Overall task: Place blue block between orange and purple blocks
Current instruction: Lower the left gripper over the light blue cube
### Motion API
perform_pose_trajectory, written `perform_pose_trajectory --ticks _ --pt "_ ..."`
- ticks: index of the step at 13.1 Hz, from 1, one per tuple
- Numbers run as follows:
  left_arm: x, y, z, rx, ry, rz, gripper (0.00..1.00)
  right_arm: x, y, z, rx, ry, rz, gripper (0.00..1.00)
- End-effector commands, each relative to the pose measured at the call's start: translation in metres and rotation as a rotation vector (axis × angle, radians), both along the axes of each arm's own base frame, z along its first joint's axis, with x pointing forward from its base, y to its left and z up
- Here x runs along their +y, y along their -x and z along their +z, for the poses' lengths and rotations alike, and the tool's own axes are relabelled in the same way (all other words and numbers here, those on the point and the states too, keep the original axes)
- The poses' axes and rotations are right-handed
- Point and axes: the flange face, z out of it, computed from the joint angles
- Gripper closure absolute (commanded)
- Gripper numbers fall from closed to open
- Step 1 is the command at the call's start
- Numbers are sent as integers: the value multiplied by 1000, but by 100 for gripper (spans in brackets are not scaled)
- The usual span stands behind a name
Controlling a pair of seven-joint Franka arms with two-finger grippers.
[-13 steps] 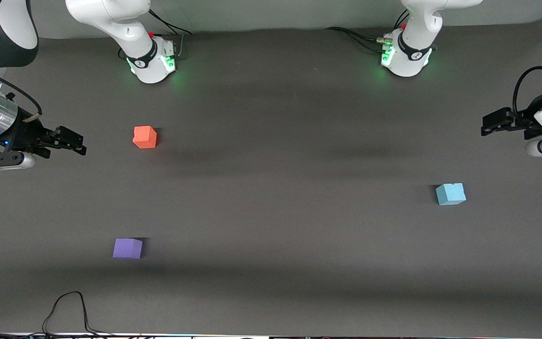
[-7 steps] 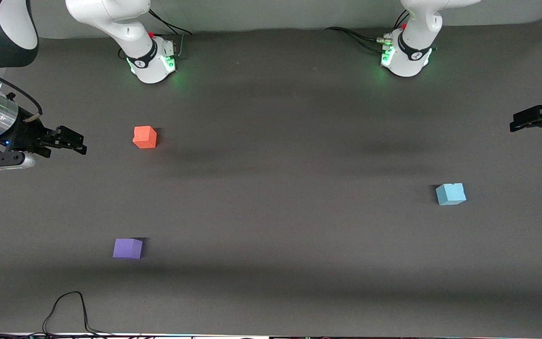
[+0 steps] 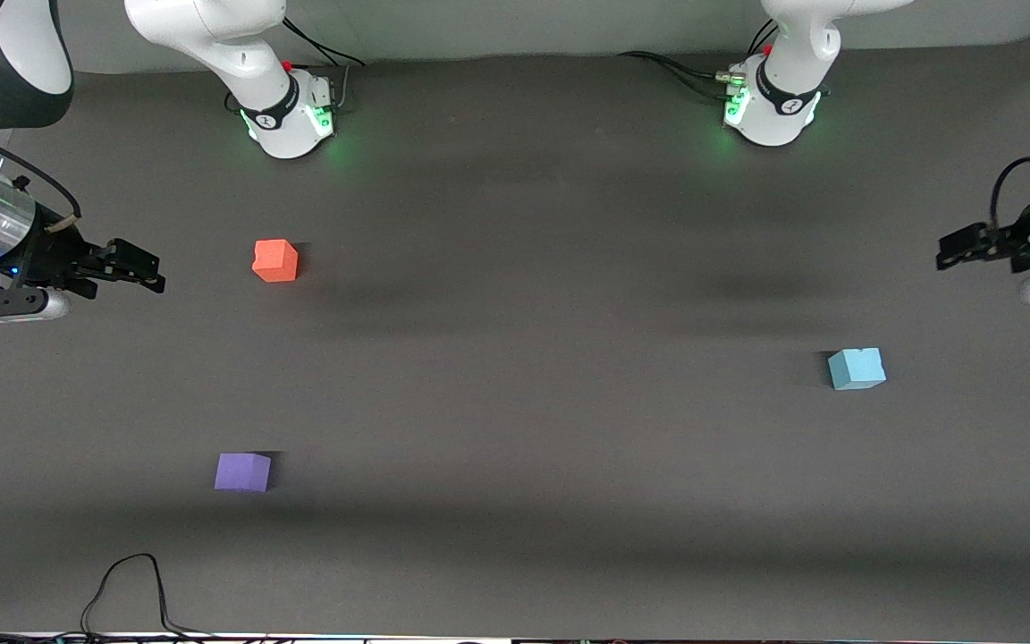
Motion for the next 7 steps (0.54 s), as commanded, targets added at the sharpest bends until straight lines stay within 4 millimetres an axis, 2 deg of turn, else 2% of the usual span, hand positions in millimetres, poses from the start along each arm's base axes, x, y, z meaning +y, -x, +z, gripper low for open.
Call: perform_pose_trajectory --ticks 1,5,7 --pt "-1 -4 -59 4 -11 -25 0 2 4 1 0 17 -12 0" --pt "3 -25 -143 -1 -20 -34 0 2 4 1 0 17 -12 0" --pt "4 -33 -176 -14 -22 -36 0 2 4 1 0 17 -12 0"
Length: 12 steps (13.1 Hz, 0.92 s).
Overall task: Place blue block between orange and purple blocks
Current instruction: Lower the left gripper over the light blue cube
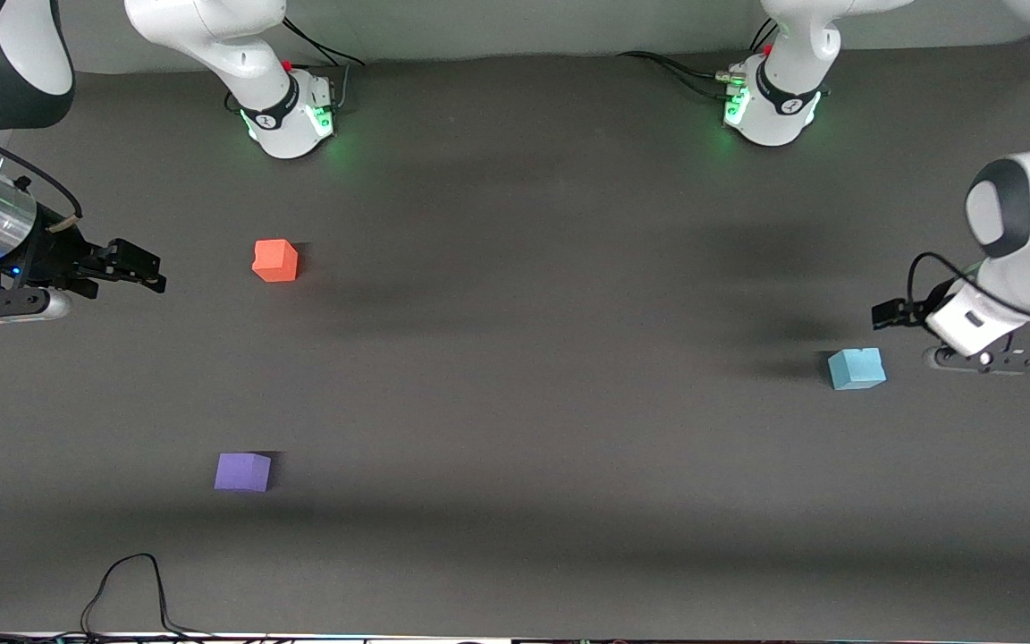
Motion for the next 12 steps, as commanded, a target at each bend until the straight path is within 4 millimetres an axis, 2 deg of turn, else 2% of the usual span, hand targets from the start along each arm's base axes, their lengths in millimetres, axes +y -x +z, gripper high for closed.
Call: perform_pose_trajectory --ticks 1,3,8,9,12 --pt "2 -9 -34 -18 -12 -24 0 2 4 3 -3 17 -13 0" --pt "-1 -10 -56 -48 -14 -31 0 2 4 3 -3 15 -13 0" --pt "-4 14 -122 -121 -16 -35 0 2 4 2 -1 15 -14 0" --pt "-6 17 -128 -132 -16 -33 0 2 4 2 -1 15 -14 0" --pt "-7 19 -130 -128 -15 -31 0 2 4 2 -1 15 -14 0"
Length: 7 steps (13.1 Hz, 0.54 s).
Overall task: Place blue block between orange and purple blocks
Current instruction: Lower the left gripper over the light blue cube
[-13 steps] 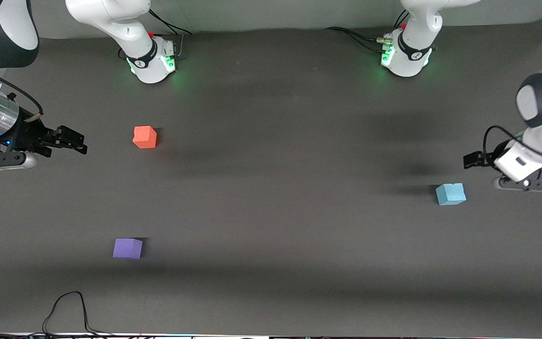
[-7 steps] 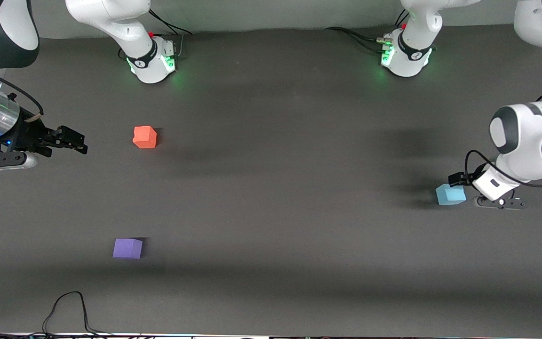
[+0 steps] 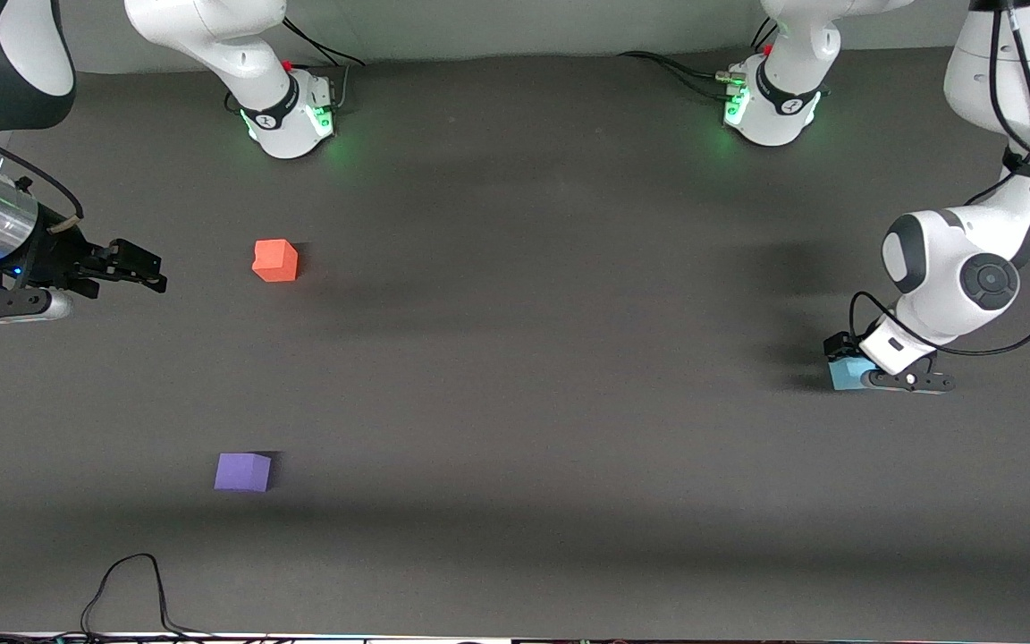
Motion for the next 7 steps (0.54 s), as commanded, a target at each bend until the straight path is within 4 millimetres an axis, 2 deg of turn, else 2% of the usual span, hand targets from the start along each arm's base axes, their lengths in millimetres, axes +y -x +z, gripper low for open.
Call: perform_pose_trajectory --ticks 1,2,3,5,7 --pt "-2 0 7 -11 -8 -13 17 1 4 3 -2 15 -16 0" --pt "-3 -1 6 -10 -7 -9 54 2 4 2 -1 15 -14 0" --pt "-3 -2 7 -13 -7 -6 70 2 4 2 0 15 -14 0" --pt "-3 -5 10 -17 -8 -10 73 2 4 2 0 15 -14 0" --pt "3 -20 34 -2 -9 -9 73 2 3 3 -2 15 -14 0"
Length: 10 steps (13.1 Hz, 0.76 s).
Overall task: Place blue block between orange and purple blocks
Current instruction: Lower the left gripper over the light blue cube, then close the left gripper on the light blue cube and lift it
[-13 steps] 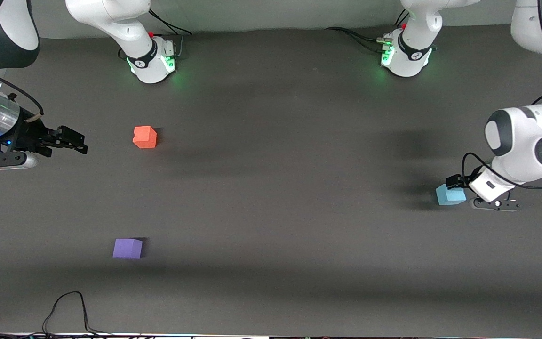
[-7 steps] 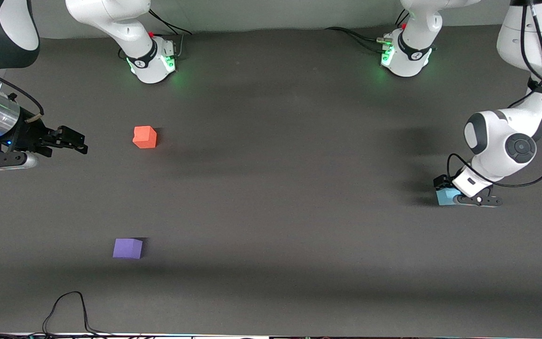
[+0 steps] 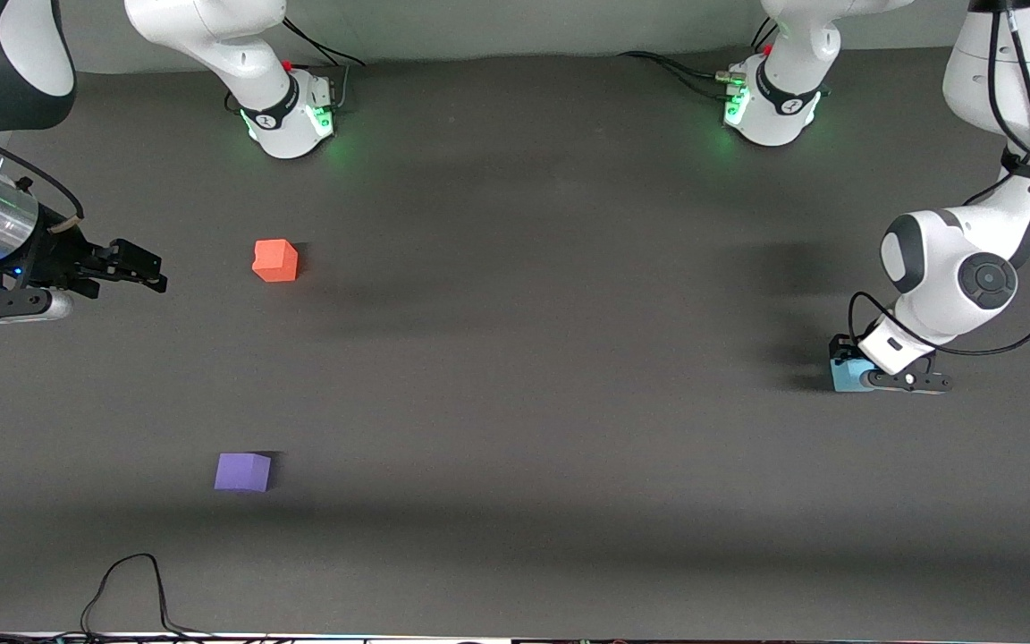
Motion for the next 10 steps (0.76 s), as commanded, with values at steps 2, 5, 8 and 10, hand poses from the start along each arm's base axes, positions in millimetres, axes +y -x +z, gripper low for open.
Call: perform_pose_trajectory --ticks 2,5,8,10 --pt "4 -36 81 82 -8 -9 73 2 4 3 -2 15 -14 0" --pt "-17 -45 153 107 -8 0 72 2 4 2 3 16 -14 0" --pt "-115 -32 180 144 -28 45 72 0 4 2 3 16 -19 0" --pt "-202 -26 189 126 -42 92 72 0 4 2 3 16 -19 0"
